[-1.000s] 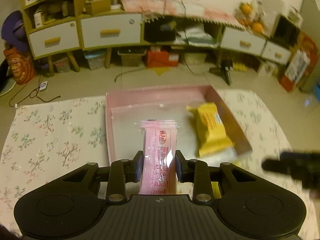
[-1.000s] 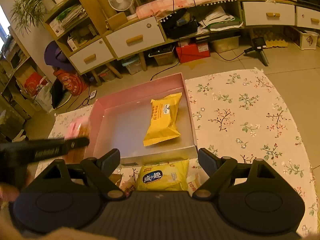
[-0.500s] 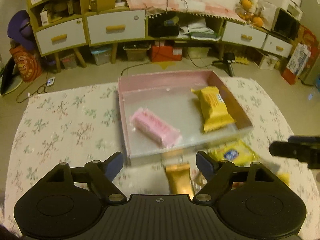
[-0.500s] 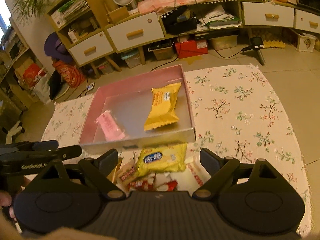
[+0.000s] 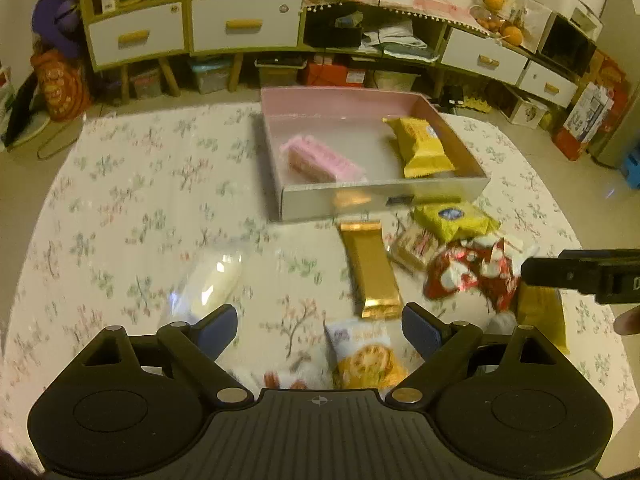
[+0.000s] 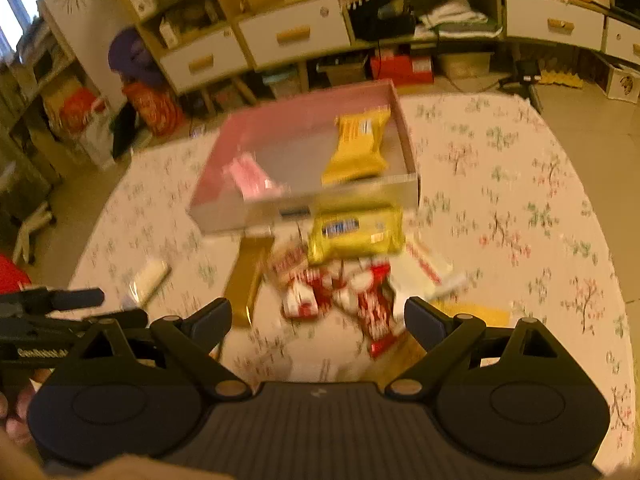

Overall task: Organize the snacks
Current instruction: 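Move both grippers back over the remaining snack pile, then grasp the pecan packet with the left gripper while the right grasps the white paper pastry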

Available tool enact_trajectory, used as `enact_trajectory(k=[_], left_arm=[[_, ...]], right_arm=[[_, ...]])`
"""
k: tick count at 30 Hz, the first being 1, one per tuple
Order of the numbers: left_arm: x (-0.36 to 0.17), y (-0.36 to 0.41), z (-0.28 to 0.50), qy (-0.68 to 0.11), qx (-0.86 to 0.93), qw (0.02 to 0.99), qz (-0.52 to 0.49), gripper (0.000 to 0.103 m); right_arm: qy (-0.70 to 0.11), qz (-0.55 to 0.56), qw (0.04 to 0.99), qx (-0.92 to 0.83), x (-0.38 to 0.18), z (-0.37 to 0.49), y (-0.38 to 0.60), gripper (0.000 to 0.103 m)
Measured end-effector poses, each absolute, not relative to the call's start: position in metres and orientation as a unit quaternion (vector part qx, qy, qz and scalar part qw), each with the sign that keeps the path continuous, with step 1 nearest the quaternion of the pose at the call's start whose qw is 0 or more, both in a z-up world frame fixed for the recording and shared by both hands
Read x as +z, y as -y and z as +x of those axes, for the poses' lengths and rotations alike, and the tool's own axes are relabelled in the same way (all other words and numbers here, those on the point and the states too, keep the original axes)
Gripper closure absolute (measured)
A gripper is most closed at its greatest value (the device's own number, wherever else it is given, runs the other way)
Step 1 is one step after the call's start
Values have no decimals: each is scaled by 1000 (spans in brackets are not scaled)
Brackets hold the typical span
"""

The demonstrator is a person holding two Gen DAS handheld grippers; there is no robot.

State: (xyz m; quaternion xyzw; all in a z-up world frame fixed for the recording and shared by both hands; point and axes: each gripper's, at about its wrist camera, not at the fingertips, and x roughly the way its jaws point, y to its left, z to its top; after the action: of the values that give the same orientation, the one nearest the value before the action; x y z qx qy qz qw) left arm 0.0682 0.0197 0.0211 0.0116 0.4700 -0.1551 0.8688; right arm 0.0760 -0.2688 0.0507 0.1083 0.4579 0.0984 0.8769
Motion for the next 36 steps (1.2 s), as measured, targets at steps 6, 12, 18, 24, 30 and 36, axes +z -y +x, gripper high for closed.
enact_trajectory(k=[6,12,18,24,30,36], left_arm=[[6,-41,61,-493,-156,855,-26,12],[-16,-47,60,-523,-168,834,-53,13],[-30,-48,65,-545,-165,818,-84,14],[-37,-51,67,-550,-153,815,-97,25],[-41,-50,67,-557,-152,810,-99,38],[-43,-53,68,-557,-149,811,-97,47]], right_arm=[[-485,90,862,117,32,64,256,11],[-510,100,845,129,20,62,252,15],[-535,117,826,135,7,64,246,23],[-545,100,823,121,-1,64,240,30],[-546,91,824,119,-2,63,240,36],[-545,72,827,116,0,61,235,44]])
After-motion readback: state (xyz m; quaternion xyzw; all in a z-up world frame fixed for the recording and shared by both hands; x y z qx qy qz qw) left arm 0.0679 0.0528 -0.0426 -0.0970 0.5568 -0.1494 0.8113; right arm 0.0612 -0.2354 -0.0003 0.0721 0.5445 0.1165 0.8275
